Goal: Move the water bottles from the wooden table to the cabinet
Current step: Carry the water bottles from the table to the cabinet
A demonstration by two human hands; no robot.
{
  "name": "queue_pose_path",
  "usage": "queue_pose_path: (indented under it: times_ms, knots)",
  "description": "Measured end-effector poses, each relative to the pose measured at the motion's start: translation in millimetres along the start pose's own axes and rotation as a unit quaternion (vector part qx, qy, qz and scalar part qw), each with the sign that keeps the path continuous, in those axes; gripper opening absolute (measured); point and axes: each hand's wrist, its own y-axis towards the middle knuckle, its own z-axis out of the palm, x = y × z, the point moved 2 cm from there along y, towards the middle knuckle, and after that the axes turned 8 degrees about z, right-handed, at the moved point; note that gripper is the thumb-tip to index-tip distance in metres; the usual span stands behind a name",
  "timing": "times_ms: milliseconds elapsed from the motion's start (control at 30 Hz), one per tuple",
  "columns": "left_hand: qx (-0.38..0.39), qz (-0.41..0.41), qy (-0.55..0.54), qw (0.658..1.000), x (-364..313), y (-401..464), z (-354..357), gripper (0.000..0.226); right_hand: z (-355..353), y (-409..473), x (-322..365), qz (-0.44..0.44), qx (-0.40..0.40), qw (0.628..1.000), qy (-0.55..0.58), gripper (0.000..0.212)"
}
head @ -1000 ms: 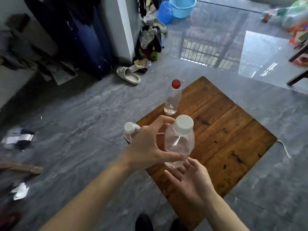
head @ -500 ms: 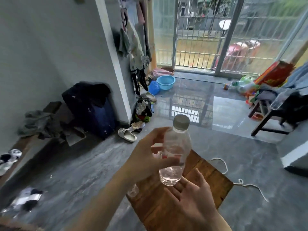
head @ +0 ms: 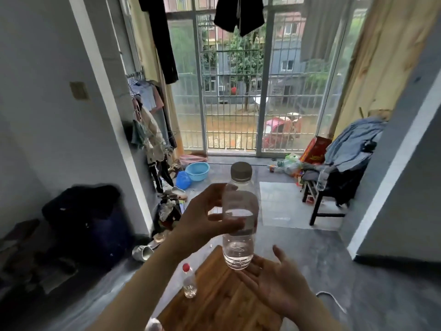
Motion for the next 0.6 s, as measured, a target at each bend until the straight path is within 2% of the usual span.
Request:
queue_pose_path:
  times_ms: [267, 467, 600]
  knots:
    - [0.098, 0.053, -0.009, 0.994, -21.2, 27.5, 22.3, 0.061, 6.0, -39.9, 0.4, -0.085, -0.001, 0.996, 0.032, 0.076]
    - [0.18, 0.112, -0.043, 0.976, -29.5, 33.6, 65.4, 0.057, -1.4, -79.6, -18.8, -0.151, -0.055, 0.987, 0.028, 0.061]
    - [0.248, 0.145, -0.098, 0.953, -42.7, 27.7, 116.5, 0.065, -22.5, -125.8, -34.5, -0.223, -0.093, 0.968, 0.064, 0.06]
